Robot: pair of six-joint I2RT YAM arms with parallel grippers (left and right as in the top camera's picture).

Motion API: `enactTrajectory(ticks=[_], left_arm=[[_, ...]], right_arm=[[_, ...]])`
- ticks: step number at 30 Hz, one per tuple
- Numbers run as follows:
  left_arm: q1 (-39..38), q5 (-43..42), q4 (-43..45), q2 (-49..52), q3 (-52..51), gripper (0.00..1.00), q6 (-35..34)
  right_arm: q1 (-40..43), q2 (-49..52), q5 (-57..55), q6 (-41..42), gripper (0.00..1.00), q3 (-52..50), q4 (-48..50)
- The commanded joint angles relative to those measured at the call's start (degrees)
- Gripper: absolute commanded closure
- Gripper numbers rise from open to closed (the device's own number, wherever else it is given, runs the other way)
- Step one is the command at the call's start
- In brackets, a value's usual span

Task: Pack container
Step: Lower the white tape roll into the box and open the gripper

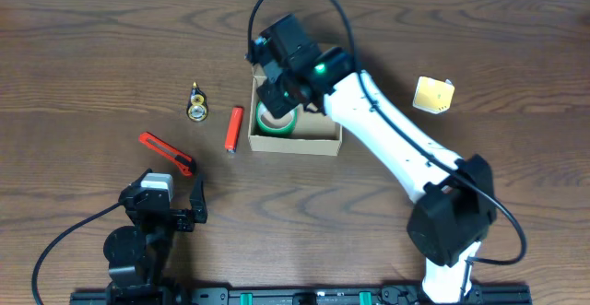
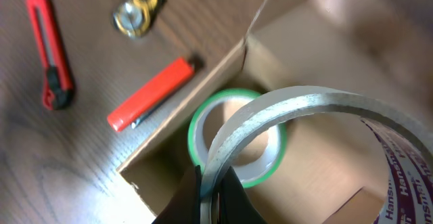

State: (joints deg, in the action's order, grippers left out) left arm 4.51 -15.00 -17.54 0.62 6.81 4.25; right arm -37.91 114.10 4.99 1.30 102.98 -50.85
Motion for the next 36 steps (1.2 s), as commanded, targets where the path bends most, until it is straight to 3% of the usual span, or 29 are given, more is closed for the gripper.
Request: enactTrajectory(ticks=[1,8,31,34,36], left_arm=[[0.3,0.2,-0.2,-0.4,-1.3,0.05,-0.6],[0.3,0.2,-0.2,-0.4,-1.3,0.05,-0.6],[0.3,0.2,-0.2,-0.4,-1.3,0.05,-0.6],[0.3,0.2,-0.2,-0.4,-1.3,0.05,-0.6],[0.3,0.2,-0.2,-0.4,-1.3,0.05,-0.6]], right_arm=[[-1.6,0.8,-5.6,5.9,0.99,0.1,-0.6],[-2.8,3.3,-5.6,9.3,0.99,0.0,0.0],[-3.8,9.3,-0.9,8.9,0.98,0.0,4.0],[-3.8,9.3,-0.9,8.9,0.73,0.0,3.9],[-3.8,9.3,-1.0,8.9,0.64,0.0,3.9]])
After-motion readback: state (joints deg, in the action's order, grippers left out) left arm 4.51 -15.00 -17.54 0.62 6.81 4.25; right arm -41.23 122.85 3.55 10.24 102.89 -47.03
